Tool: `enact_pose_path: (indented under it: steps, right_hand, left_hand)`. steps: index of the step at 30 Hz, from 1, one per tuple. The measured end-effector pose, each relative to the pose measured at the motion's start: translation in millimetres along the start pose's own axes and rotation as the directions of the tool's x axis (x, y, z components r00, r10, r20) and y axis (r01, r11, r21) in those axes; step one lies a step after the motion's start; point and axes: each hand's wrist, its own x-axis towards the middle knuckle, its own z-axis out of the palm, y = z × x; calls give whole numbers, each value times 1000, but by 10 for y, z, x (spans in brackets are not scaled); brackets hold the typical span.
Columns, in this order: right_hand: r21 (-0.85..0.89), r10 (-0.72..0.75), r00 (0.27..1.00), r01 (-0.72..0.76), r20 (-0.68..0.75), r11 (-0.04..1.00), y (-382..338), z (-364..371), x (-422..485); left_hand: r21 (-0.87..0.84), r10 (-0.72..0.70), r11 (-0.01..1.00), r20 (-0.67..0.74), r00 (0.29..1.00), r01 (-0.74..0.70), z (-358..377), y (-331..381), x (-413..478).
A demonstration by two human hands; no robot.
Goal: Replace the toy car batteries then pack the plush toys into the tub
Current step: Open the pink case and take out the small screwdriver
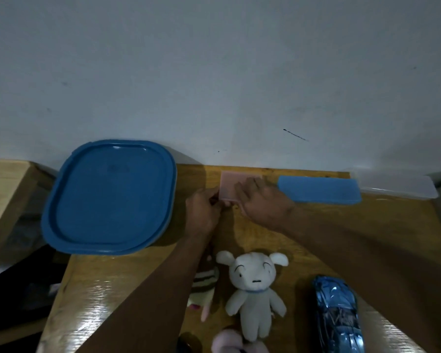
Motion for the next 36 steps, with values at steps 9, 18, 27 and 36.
enact_pose_path:
  steps: [9,18,27,36]
  right_hand:
    - [-297,-202,968,151,-149,943,-6,-113,77]
    - [764,319,947,-175,-43,621,473,-144,71]
    - [856,835,342,-448,431,-258,264,-86,176]
    - [845,729,657,-489,192,218,76,-303,98]
  left_hand:
    - [-133,-59,989,1,998,58,-37,57,-36]
    - [37,-18,999,132,991,13,-179,136,-15]
    - [133,47,989,123,991,-63,-155,173,-66]
    - [219,-31,976,102,994,8,-130,228,-19]
